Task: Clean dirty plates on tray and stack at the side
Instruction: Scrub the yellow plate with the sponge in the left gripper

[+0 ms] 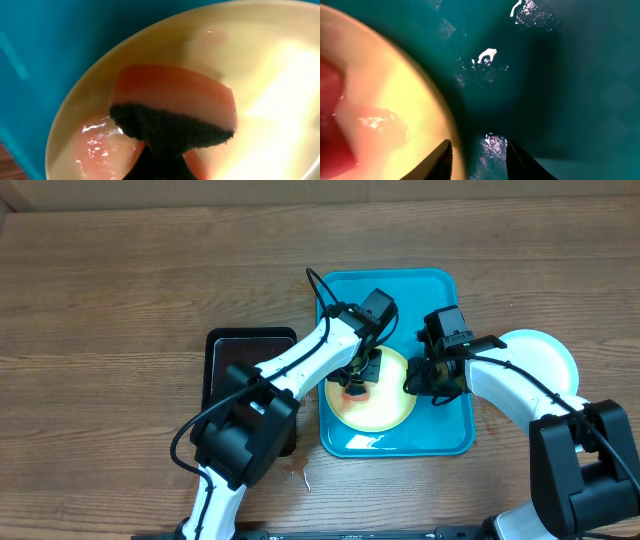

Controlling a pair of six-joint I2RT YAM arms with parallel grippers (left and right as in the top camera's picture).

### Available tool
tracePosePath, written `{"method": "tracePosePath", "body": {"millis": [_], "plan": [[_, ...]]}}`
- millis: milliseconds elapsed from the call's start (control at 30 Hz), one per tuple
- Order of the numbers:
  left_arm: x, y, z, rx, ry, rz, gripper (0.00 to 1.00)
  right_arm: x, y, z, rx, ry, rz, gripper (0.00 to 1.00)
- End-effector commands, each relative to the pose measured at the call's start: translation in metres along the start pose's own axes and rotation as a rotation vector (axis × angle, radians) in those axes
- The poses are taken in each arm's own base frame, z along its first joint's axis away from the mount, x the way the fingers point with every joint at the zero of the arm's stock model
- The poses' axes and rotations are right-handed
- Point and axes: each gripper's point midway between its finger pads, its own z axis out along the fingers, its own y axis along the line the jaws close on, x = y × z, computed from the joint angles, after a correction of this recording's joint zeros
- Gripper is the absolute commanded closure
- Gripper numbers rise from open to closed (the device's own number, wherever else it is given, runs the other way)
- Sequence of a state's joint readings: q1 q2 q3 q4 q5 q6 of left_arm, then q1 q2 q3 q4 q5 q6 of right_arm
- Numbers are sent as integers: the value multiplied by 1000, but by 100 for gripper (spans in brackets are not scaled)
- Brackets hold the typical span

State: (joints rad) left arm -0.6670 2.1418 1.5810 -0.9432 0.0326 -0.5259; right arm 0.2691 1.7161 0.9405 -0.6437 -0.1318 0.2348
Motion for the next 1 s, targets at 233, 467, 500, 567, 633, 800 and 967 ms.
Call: {"method": "tracePosePath", "body": {"millis": [233,467,500,567,633,800,967], "plan": [[-5,29,12,-46,48,-20,96,4,1,4,-4,17,1,63],[-2,49,2,-135,69,-25,96,3,-1,5,11,11,50,90],[-3,51,0,-140,70,-27,96,3,-2,5,14,10,50,91],[-5,52,-5,-138,70,-30,96,3,-3,5,21,8,50,96],[-8,50,-6,-134,62,-26,96,2,-3,5,21,6,50,96],[-15,32,-4,-61,33,-16,96,2,-3,5,20,5,50,96],[-12,-22,4,148,35,32,96,2,-3,5,20,6,50,96]]}}
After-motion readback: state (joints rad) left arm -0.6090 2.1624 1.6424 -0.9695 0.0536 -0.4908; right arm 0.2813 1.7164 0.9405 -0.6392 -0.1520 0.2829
